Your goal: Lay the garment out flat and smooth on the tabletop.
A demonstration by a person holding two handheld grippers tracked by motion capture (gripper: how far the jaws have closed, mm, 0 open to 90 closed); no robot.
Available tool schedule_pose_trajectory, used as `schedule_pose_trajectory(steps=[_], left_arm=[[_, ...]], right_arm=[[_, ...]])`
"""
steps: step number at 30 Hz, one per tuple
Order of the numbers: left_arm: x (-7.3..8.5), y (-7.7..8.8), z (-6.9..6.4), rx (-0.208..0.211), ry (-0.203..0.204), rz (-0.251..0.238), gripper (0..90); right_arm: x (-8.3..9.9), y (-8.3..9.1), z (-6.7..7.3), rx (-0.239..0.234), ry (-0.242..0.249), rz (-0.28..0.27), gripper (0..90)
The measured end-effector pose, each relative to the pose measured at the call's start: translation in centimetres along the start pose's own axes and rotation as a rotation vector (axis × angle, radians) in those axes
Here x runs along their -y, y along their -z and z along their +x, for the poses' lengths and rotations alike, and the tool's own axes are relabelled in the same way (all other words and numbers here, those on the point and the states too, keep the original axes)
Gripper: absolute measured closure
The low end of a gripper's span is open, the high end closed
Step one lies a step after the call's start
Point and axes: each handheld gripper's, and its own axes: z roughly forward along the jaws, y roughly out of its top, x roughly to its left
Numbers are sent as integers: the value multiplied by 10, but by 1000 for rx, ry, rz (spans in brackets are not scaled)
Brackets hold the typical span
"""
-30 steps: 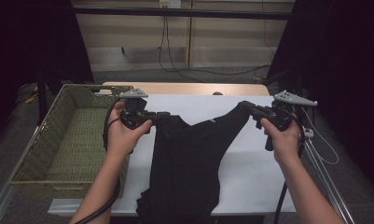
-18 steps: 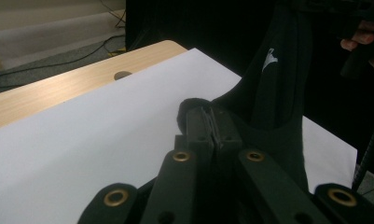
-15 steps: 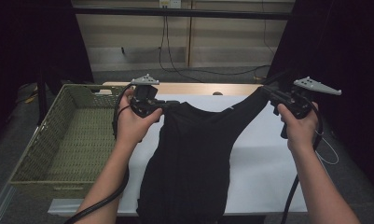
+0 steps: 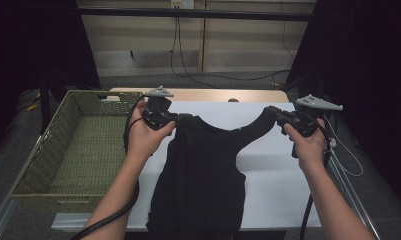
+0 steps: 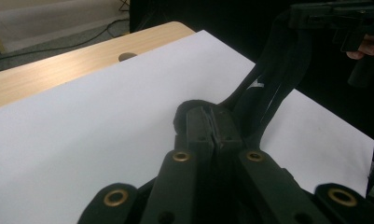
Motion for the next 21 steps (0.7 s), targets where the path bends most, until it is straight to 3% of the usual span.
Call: schedule_pose_trajectory(steps=[7, 11, 12, 14, 17, 18, 19, 20, 21], left_arm=[[-2, -8, 6, 1, 3, 22, 885], [-14, -16, 17, 1, 7, 43, 885], [-20, -18, 22, -15, -2, 43, 885], [-35, -23, 34, -49, 18, 8, 886], [-62, -36, 49, -154, -29, -103, 882], [-68, -42, 55, -164, -6, -125, 869], [-70, -51, 62, -170, 19, -128, 775], [-69, -62, 67, -194, 39, -91, 562], [-60, -71, 71, -255, 31, -47, 342]], right_arm=[[0, -3, -4, 12, 12, 32, 848], [-12, -9, -16, 17, 17, 52, 849], [-18, -13, -20, 21, 27, 62, 851], [-36, -24, -30, 81, 51, 62, 857], [-72, -49, -47, 216, 109, 9, 855], [-82, -60, -51, 239, 113, 5, 846], [-88, -72, -54, 250, 122, 16, 785], [-88, -85, -56, 250, 116, 18, 556], [-84, -96, -56, 253, 87, 43, 391]])
